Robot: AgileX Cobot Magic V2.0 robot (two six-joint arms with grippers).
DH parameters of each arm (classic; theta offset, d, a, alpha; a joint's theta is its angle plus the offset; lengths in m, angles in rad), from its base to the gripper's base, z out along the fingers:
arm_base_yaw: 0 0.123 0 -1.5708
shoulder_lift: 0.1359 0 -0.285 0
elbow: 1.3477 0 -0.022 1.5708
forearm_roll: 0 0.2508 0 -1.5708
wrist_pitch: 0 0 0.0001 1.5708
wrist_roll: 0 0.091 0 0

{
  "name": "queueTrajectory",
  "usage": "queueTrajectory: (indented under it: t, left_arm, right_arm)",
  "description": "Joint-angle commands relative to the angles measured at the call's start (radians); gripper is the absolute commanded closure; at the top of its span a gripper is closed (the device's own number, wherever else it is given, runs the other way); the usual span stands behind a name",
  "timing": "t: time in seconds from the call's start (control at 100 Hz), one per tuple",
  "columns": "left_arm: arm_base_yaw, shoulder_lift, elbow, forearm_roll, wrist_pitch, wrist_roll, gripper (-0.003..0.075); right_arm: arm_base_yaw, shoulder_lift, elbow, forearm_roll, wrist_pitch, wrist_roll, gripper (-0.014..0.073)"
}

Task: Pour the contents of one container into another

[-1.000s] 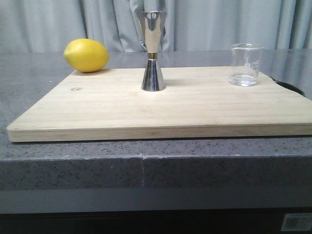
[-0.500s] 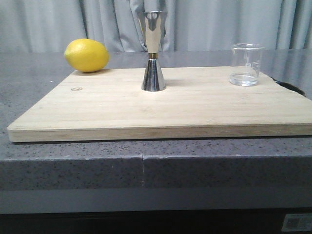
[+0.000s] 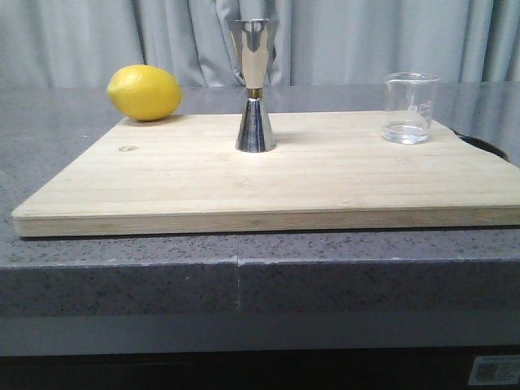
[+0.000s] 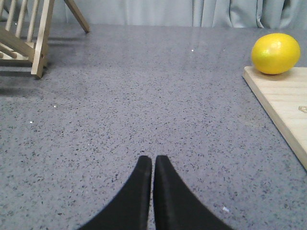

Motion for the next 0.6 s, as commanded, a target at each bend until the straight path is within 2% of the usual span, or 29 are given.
queueTrajectory:
  t: [0.0,0.11,0.21,0.59]
  left_arm:
    - [0.000,-0.073,0.050,-0.012,-0.124,0.003,0.0739]
    - [-0.006,-0.152,0.106,-0.012,-0.126,0.003,0.0739]
    - [-0.006,-0.150,0.149,-0.010,-0.175,0.003,0.0739]
    - [-0.008,-0.152,0.147,0.013,-0.180,0.005,0.0739]
  right_arm:
    - [-0.006,0.002,-0.023,-0.009,-0.074,-0.011,0.0652]
    - [-0.006,0.002,-0.023,-0.009,-0.074,-0.011,0.0652]
    - [-0.006,0.002,-0.023,-0.009,-0.074,-0.011,0.0652]
    - [-0.006,0.002,-0.023,-0.009,-0.074,-0.011,0.0652]
